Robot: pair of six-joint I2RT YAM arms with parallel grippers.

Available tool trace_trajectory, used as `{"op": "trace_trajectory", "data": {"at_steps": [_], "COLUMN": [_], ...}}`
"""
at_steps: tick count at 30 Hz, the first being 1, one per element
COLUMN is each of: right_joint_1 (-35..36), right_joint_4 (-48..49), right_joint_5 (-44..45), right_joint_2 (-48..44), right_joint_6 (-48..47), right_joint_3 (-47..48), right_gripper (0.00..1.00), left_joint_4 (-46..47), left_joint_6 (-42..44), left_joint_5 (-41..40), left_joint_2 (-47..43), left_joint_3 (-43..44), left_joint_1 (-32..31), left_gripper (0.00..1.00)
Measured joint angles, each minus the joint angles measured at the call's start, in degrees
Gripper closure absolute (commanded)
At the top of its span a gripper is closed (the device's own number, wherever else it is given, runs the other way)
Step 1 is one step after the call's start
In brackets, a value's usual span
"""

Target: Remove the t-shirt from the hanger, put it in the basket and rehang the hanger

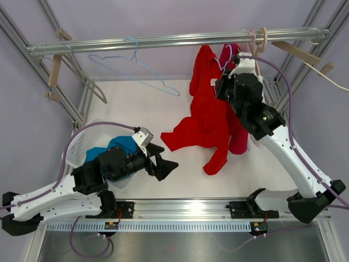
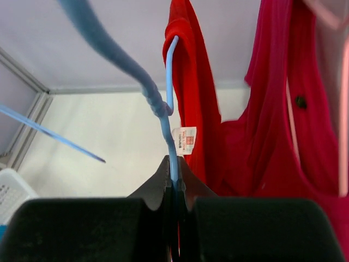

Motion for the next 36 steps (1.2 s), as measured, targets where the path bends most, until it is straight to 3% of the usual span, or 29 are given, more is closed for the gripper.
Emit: {"op": "trace_trajectory", "data": {"at_steps": [7,11,21,30,36], "right_joint_1": [0.02,0.13,2.29,4.31,4.81], "right_joint_4": [1.09,1.25,1.25,1.16,1.16], "right_joint_5": [-2.19,-2.93,-6.47,-7.52,-10.38], "right_joint_2": [-9.92,-15.47,-23.89,-25.97,-25.55], "right_joint_6": [6.51,10.12,16.57,17.51,17.14], "right_joint_3": [-14.99,-15.98,-15.85,-16.24,-16.70], "right_gripper": [1.00,1.00,1.00,1.00,1.00], "left_joint_4": [3.19,7.37,14.69,19.04,20.31], "left_joint_6": [1.25,2.12,4.11,6.05,7.56], "left_joint_5": [-0.66,-2.05,-2.25,-6.84,-10.21], "left_joint_2": [11.96,19.47,39.47,43.87,44.48], "left_joint_3": [6.88,8.44,19.54,22.75,23.71], "left_joint_1": [-8.66,-13.40,-17.90,-19.56,-19.63], "left_gripper": [0.01,0.01,0.01,0.06,0.14]}}
